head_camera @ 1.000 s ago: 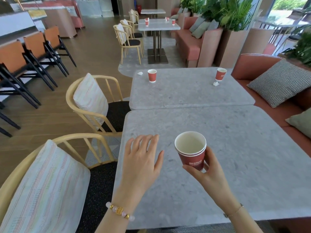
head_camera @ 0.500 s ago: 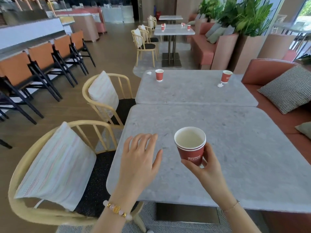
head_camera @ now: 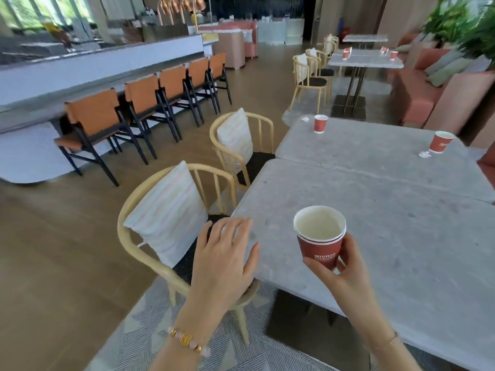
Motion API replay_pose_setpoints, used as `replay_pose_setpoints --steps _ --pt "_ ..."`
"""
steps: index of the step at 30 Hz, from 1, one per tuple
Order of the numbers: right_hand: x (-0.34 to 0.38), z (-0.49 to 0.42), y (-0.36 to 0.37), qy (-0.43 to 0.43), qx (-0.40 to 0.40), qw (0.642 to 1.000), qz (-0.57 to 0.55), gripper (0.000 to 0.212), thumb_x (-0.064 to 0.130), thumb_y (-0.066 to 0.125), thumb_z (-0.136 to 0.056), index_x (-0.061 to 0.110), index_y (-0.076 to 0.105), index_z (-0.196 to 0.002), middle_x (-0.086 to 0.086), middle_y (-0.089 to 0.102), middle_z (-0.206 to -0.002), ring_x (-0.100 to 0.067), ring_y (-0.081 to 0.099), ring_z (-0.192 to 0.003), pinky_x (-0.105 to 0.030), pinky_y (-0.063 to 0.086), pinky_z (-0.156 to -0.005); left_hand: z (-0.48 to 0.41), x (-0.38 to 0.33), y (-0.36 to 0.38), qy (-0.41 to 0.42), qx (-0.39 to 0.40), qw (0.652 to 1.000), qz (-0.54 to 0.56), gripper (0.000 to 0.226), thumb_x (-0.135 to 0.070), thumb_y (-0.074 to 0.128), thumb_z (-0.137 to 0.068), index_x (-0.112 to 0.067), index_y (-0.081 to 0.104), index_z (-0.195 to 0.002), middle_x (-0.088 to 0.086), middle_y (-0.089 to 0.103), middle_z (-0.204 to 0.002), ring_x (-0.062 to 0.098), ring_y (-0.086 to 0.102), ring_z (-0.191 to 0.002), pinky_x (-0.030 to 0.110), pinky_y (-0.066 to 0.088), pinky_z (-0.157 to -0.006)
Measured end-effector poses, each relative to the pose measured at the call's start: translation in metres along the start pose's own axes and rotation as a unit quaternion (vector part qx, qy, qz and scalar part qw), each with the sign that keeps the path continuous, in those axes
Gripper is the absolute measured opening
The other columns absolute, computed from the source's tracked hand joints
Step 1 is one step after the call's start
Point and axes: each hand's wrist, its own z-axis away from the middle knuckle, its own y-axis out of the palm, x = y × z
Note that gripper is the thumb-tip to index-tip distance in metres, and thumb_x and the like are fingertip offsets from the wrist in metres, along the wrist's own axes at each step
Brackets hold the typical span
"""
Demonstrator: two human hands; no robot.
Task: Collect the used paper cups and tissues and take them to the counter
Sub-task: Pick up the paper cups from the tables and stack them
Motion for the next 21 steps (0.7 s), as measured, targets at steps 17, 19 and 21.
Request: replay_pose_setpoints --steps 17,19,21 --pt "0.051 0.041 0.244 -0.046 0.204 0.978 -0.003 0.069 0.022 0.081 -0.070 0.057 0.038 -0.110 0.037 0.047 -0.109 0.030 0.046 -0.094 0.004 0.041 -0.060 0.133 0.189 -0.109 -0.159 -0.101 0.976 -0.106 0.043 -0.040 0.040 -0.090 -0.014 0.064 -0.115 0.000 0.068 -0.109 0.022 0.063 -0.103 0.045 0.045 -0.096" --pt "0.059 0.052 0.278 -0.054 0.228 0.972 -0.012 0.066 0.021 0.081 -0.071 0.056 0.041 -0.110 0.035 0.054 -0.106 0.025 0.050 -0.095 0.004 0.041 -0.063 0.149 0.216 -0.121 -0.173 -0.101 0.973 -0.115 0.043 -0.040 0.040 -0.091 -0.015 0.064 -0.116 -0.001 0.067 -0.111 0.022 0.062 -0.104 0.046 0.045 -0.096" --pt "0.064 0.063 0.308 -0.056 0.243 0.968 -0.019 0.064 0.018 0.080 -0.072 0.055 0.043 -0.109 0.037 0.056 -0.104 0.020 0.053 -0.097 0.002 0.043 -0.065 0.162 0.241 -0.130 -0.177 -0.105 0.970 -0.129 0.041 -0.038 0.042 -0.091 -0.014 0.063 -0.116 -0.001 0.067 -0.110 0.022 0.062 -0.104 0.046 0.045 -0.095"
